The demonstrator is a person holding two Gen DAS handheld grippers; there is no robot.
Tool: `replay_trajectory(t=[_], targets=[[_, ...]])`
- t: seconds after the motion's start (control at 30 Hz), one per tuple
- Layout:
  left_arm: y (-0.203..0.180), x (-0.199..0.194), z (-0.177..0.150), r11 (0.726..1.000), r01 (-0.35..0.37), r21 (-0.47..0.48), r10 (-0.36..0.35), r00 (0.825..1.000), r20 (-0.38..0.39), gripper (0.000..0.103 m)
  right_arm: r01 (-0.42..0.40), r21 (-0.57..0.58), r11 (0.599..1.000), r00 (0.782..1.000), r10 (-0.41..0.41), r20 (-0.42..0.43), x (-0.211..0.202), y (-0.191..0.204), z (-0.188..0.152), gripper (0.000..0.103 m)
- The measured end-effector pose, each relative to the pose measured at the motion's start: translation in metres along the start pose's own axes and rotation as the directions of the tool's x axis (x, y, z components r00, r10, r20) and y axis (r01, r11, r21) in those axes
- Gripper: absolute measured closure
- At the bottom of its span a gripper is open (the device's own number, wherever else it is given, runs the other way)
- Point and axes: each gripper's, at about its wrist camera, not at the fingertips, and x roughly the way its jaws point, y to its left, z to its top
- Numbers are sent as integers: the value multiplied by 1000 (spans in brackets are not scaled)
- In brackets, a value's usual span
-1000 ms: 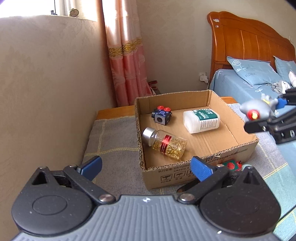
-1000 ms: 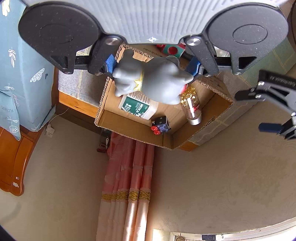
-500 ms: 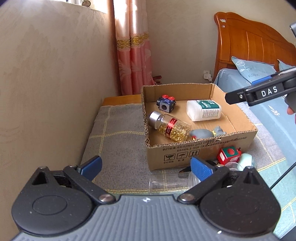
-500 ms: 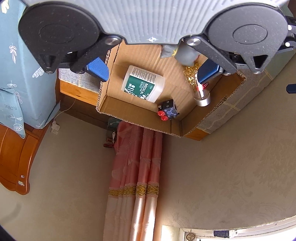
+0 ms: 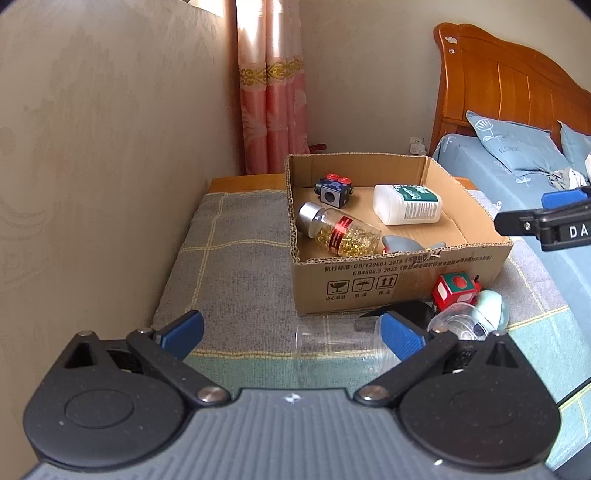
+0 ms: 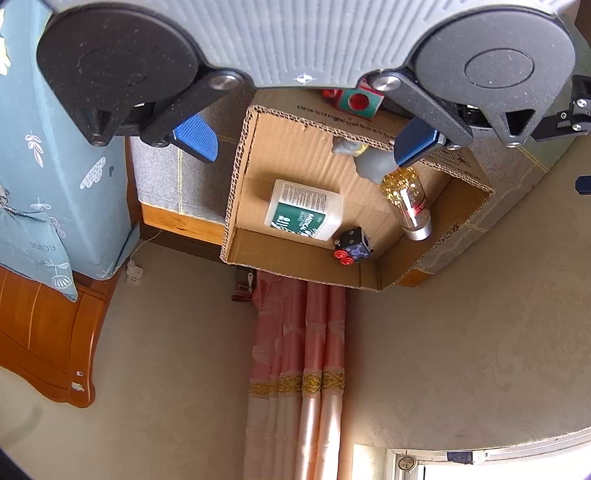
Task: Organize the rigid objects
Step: 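Move both tools back toward the clear jar and mint-green egg case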
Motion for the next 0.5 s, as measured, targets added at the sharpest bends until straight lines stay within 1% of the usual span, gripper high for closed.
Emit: replay_trajectory(t=[0.1,0.2,0.3,0.4,0.5], targets=[[-1,2,-6,1000,11,2,-11,1000,-6,1,26,39,999,999,-25,-21,-2,-5,-20,0],[-4,5,-11,1000,22,7,-22,1000,-19,1,34,96,995,999,-30,-44,-4,-10,-44,0],[-8,9,-15,999,36,10,-36,999,-35,1,40,126,991,997,-31,-72,-5,-8,-68,0],[-13,12,-20,998,55,10,-54,997,-47,1,32,125,992,995,-20,-98,-2,-6,-87,0],[-18,14,-24,997,69,16,-68,996,-60,1,65,99,993,990,-52,-128,5,-5,-97,0]])
